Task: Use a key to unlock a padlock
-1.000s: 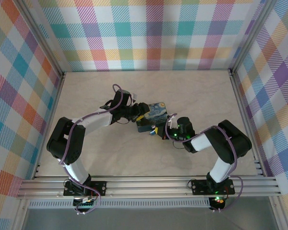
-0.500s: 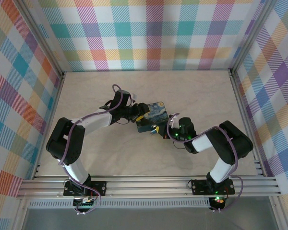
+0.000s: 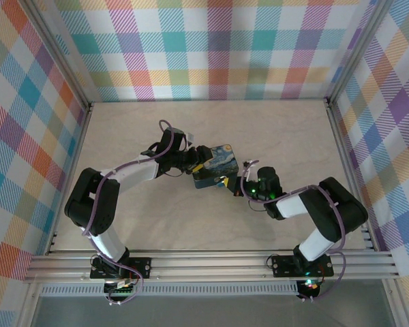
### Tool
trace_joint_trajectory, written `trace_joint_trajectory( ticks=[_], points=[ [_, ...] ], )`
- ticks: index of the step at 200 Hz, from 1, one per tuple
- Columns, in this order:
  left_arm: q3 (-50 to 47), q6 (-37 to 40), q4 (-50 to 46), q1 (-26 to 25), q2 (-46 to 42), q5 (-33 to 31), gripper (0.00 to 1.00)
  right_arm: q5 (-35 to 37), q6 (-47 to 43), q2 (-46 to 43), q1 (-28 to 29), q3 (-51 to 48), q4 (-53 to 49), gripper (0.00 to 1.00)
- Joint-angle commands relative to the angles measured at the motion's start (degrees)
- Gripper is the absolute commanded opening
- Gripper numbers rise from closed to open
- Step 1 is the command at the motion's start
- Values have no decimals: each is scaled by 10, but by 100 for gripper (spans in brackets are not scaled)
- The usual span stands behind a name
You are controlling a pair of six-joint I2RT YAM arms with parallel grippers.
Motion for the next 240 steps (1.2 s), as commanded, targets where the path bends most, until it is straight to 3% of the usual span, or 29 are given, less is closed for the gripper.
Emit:
trace_joint_trajectory(
  ticks=[1,21,77,103,158,189,240],
  points=[
    [-3,2,-37,-1,-17,-18,71,7,-18,-37,-1,-12,-22,3],
    [-1,4,-37,5,-28,-22,73,8,-28,-76,-2,-10,-75,3],
    [-20,40,-67,34,-95,-73,80,32,-67,-248,0,15,-349,3],
    [-30,70,-92,38,-141,-127,85,36,-81,-311,3,51,-505,3],
    [-55,121,-132,39,-241,-235,93,34,-60,-383,17,88,-695,3],
    [-78,123,-134,41,-272,-265,97,22,-43,-381,37,93,-745,3],
    [-99,126,-141,43,-298,-286,98,21,-26,-352,79,89,-743,3]
  ],
)
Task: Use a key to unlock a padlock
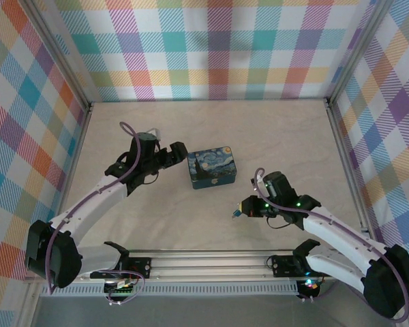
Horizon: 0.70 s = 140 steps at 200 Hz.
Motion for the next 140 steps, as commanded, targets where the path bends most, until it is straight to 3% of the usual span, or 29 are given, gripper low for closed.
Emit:
trace_joint_trajectory(
  ticks=[1,140],
  points=[
    [-12,14,-10,8,-25,-24,98,-9,15,16,16,14,-14,3],
    [-28,34,-5,10,-46,-9,100,-10,14,133,41,11,73,4]
  ],
)
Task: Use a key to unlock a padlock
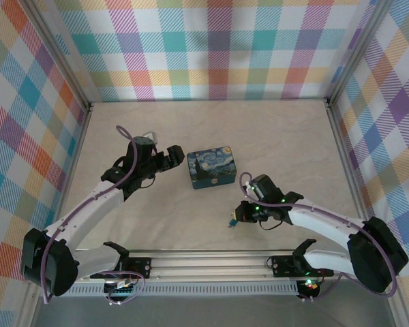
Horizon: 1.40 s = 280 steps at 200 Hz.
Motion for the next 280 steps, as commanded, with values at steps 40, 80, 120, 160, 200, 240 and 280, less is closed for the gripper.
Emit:
trace_joint_trajectory(
  ticks=[40,80,120,160,200,240,280],
  points=[
    [-6,14,-2,9,-13,7,100,-8,5,34,3,9,66,4],
    [-2,14,-6,10,-13,9,100,-11,2,68,3,10,92,4],
    [0,12,-6,9,-13,9,100,-14,4,92,3,10,107,5],
    [2,12,-7,9,-12,11,100,-11,5,103,2,7,116,6],
    [5,13,-10,9,-11,10,100,-10,7,113,3,6,121,11],
    [5,15,-13,9,-11,10,100,-1,8,111,3,6,120,16],
    [7,15,-16,9,-16,12,100,14,9,101,3,0,116,22]
  ],
)
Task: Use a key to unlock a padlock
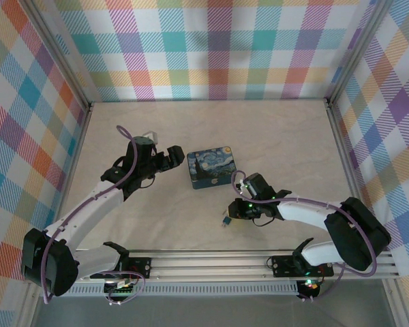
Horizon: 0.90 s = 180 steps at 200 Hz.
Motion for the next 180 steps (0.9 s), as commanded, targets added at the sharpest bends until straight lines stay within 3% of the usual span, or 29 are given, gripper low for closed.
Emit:
trace_joint_trajectory(
  ticks=[1,98,142,180],
  points=[
    [7,8,-15,7,-17,5,100,14,2,-9,3,0,-1,22],
    [3,7,-31,7,-62,-25,100,125,-47,-132,0,37,-71,38],
    [-3,23,-28,7,-110,-54,100,221,-106,-223,-13,51,-63,53],
    [-21,40,-24,7,-157,-91,100,263,-158,-285,-41,50,-61,67]
  ],
)
